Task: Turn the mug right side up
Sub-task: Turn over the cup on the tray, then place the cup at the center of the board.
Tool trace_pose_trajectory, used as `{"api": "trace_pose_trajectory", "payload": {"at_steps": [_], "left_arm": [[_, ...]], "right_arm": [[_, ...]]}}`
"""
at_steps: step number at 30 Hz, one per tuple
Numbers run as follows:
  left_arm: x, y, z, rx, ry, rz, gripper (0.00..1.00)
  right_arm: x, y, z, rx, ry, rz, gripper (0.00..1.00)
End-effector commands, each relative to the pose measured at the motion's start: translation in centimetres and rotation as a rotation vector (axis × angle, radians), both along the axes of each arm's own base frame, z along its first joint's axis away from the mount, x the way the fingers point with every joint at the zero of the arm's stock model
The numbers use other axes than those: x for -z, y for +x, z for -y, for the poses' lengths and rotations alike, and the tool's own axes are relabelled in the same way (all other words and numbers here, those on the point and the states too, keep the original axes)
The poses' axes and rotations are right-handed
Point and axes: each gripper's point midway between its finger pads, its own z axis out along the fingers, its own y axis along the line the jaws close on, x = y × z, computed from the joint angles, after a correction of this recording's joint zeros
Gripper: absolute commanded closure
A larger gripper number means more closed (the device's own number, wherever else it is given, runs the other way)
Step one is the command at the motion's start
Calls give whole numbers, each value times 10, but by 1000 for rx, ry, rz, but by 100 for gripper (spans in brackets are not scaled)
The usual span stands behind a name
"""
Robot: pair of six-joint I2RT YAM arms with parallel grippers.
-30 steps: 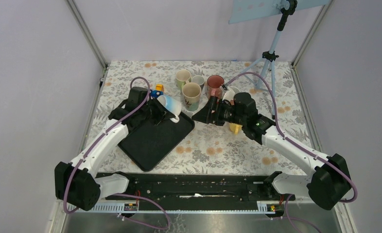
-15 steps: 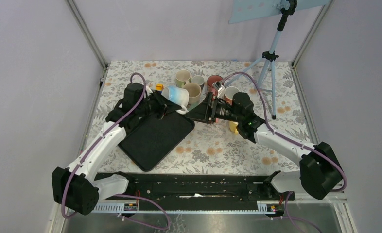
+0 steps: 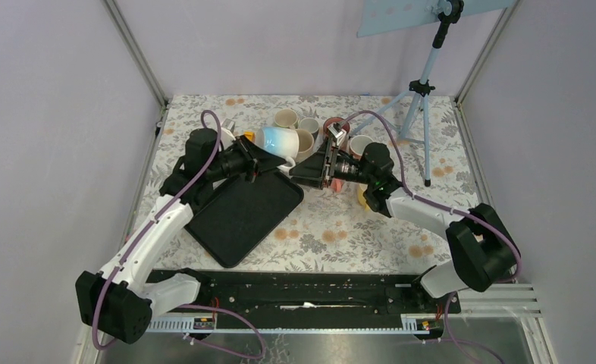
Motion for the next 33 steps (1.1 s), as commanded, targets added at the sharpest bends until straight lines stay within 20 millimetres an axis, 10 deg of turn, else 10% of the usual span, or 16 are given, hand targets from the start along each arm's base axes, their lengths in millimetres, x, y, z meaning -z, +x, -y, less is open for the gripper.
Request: {"api": "trace_pose_trajectory", "payload": {"at_steps": [1,26,33], "left_arm": [[-67,-8,4,46,-123,226,100],[-72,-22,22,138,-173,244,100],[-71,-22,26,156,-161,258,100]], "right_arm": [[-33,-3,-2,-59,127,19,19],[-54,-2,-5,-128,237,-3,60],[-56,-5,-5,-141,237,0,88]]}}
